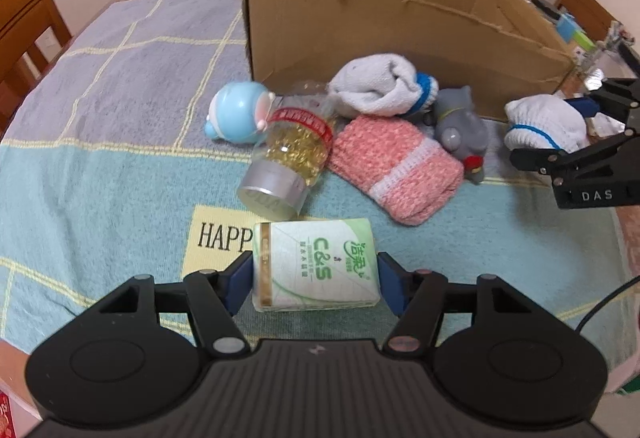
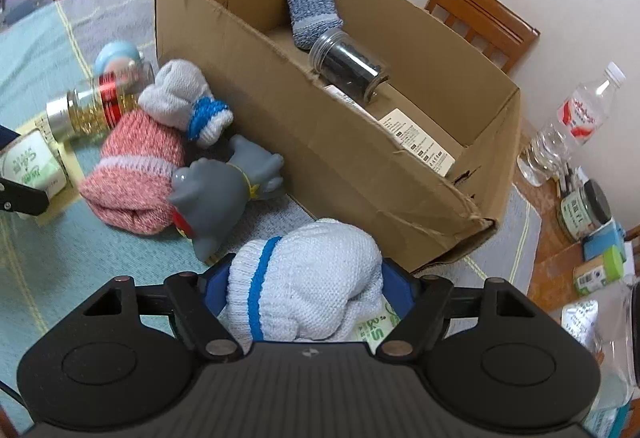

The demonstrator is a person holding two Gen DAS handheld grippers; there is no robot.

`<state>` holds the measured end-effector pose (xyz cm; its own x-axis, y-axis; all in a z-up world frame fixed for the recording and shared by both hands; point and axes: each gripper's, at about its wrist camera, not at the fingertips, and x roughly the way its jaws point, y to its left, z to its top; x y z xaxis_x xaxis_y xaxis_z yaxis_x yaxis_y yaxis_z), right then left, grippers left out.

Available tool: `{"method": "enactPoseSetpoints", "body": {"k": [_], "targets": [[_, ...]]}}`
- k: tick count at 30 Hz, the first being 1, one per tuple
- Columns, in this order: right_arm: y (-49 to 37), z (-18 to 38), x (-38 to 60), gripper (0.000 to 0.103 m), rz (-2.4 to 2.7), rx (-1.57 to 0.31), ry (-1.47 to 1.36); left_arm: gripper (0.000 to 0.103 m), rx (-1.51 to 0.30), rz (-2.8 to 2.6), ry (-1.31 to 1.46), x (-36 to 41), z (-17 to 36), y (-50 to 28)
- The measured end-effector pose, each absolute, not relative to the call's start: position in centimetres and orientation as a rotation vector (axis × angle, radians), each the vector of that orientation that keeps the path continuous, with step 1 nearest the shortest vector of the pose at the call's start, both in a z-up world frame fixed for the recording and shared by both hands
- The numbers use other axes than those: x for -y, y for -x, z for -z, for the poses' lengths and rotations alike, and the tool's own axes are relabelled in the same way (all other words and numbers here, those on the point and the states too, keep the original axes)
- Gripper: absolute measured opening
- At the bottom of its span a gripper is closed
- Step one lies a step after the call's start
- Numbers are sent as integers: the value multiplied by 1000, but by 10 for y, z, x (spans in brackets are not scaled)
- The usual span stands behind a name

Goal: Organize objects
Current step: 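Grasp the white sock with the right tool while the left tool grasps the C&S tissue pack, then lower the white sock and tissue pack into the cardboard box and release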

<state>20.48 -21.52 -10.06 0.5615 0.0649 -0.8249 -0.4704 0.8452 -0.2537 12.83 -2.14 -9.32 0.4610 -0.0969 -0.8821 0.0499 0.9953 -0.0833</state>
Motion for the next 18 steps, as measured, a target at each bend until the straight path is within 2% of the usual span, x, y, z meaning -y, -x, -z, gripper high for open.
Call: {"method": "enactPoseSetpoints", "body": {"k": [11,18], "targets": [[-200,57,239,79,-356,-947,311,64,-1068,251,-34,23,55,-149],[-200,24,244,79,-365,-902,228,64,-988,318,-73,30,17,-169]]}}
